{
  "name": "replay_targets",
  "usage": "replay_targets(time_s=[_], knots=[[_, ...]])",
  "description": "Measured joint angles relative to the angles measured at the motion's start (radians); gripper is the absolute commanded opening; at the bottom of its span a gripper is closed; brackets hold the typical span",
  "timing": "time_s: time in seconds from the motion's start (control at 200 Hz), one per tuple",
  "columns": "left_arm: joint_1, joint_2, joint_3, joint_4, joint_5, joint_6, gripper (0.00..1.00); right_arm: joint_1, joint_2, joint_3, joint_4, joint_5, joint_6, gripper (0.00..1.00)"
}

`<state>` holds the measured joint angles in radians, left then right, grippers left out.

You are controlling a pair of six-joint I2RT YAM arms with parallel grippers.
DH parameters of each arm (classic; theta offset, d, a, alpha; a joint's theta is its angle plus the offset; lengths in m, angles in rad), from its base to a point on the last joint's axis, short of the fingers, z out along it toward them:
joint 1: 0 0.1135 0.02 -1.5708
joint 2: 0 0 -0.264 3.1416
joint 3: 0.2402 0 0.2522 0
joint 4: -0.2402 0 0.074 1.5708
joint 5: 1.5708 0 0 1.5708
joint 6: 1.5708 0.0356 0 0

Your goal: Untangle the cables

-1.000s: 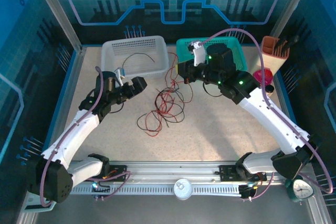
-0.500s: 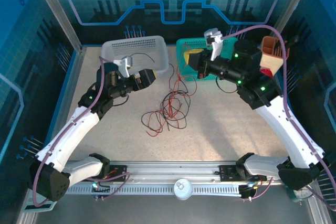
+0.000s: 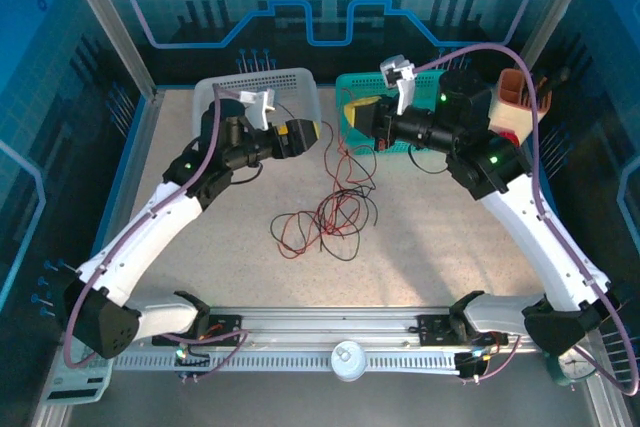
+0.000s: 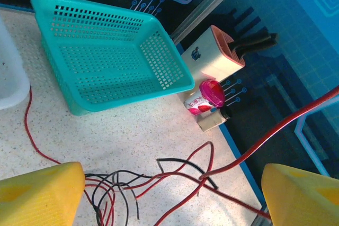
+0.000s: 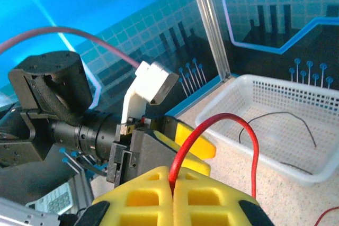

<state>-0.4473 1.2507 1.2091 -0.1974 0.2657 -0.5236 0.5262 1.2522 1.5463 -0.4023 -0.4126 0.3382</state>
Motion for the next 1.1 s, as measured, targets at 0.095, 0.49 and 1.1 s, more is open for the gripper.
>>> replay_targets(time_s=[0.095,0.49,1.1], knots=[[-0.013,0.011,0.002,0.001,-0.003,0.011,0.88,-0.003,0.005,0.000,-0.019,-0.023,-0.001,0.00],[-0.070,0.063,0.024,0.013,-0.007,0.055,0.76,-0.005,0.038,0.000,-0.040,-0.112,-0.003,0.00],[-0.104,0.188,0.095,0.069,-0.063,0.082,0.00,-0.058,-0.061,-0.052,-0.045,-0.129,0.006,0.00]])
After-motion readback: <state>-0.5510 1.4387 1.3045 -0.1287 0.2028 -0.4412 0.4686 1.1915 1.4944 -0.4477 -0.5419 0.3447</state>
